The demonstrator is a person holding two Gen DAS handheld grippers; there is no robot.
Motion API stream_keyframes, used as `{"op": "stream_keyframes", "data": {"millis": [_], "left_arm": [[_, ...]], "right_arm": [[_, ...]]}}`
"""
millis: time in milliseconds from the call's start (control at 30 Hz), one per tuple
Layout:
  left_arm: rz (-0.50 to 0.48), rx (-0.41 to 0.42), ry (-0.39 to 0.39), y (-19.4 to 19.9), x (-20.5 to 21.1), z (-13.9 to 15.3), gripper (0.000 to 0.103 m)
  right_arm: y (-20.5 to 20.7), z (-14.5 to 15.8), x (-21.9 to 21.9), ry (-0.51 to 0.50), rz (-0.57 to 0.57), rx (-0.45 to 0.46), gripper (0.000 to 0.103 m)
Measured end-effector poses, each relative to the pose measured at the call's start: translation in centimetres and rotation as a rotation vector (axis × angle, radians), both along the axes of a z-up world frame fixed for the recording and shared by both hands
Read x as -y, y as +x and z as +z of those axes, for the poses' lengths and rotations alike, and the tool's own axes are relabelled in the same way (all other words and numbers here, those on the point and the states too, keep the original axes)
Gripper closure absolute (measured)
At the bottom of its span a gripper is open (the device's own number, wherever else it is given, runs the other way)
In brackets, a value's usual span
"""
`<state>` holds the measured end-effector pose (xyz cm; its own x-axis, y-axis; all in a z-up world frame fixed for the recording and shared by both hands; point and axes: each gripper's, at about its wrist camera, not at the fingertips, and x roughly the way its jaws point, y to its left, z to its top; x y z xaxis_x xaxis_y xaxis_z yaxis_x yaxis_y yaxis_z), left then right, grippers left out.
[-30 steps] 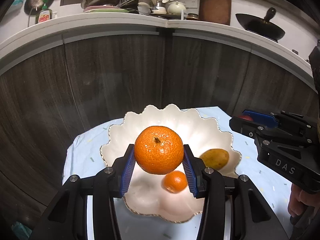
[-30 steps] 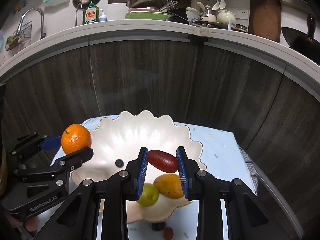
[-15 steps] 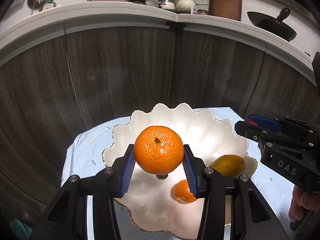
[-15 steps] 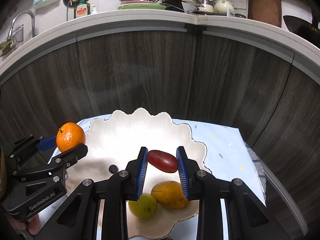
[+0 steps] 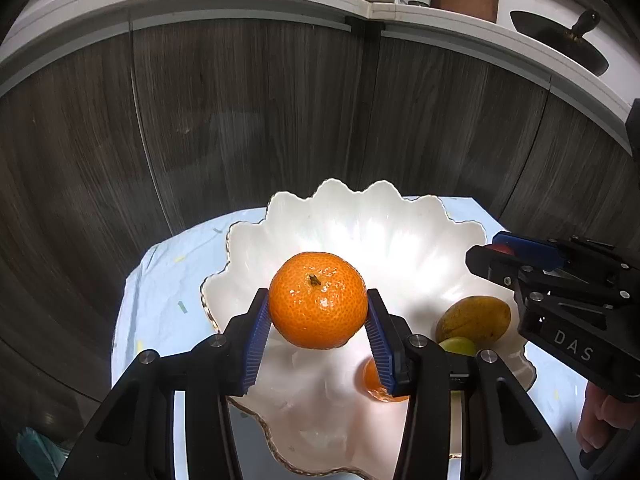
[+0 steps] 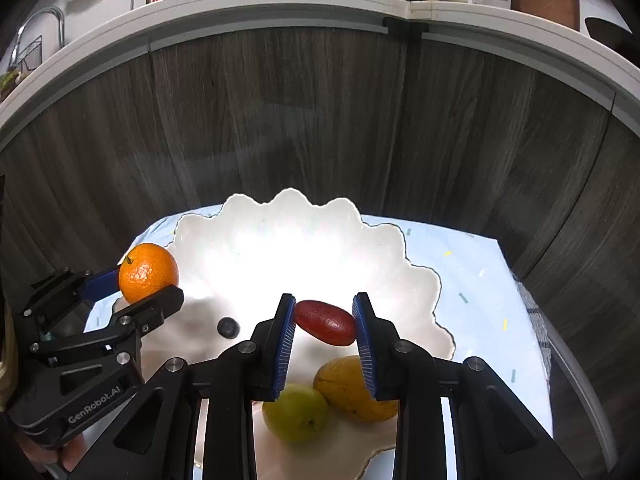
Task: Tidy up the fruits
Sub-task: 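Open both tools to drop the mandarin and red date into the bowl, then withdraw both tools from the bowl toward the remaining plum, dates and longans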
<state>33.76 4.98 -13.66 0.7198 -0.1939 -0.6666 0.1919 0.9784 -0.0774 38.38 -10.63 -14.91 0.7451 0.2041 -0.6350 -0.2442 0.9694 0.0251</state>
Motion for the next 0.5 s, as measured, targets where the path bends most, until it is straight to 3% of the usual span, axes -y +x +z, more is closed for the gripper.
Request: {"op": "stream_keyframes", "data": {"millis": [233, 300, 367, 500], "left_arm": [[0.007, -0.027, -0.006, 0.15, -0.03, -0.49, 0.054], [0.013, -0.011, -0.007, -0.07, -0.05, -0.32, 0.038], [0.018, 0.008, -0.005, -0.28, -0.06, 0.0, 0.035], [0.023, 0.015, -0.004, -0.39, -0.13, 0.21, 0.029]], "right_arm": [[-0.01, -0.11, -0.23, -0.021, -0.006, -0.002, 0.069], [-0.04, -0.13, -0.13, -0.024, -0.013, -0.001, 0.058], [-0.22, -0.06, 0.1, -0.026, -0.029, 0.01, 0.041], [-0.42, 0.12, 0.54, -0.027, -0.045, 0.017, 0.04]]}}
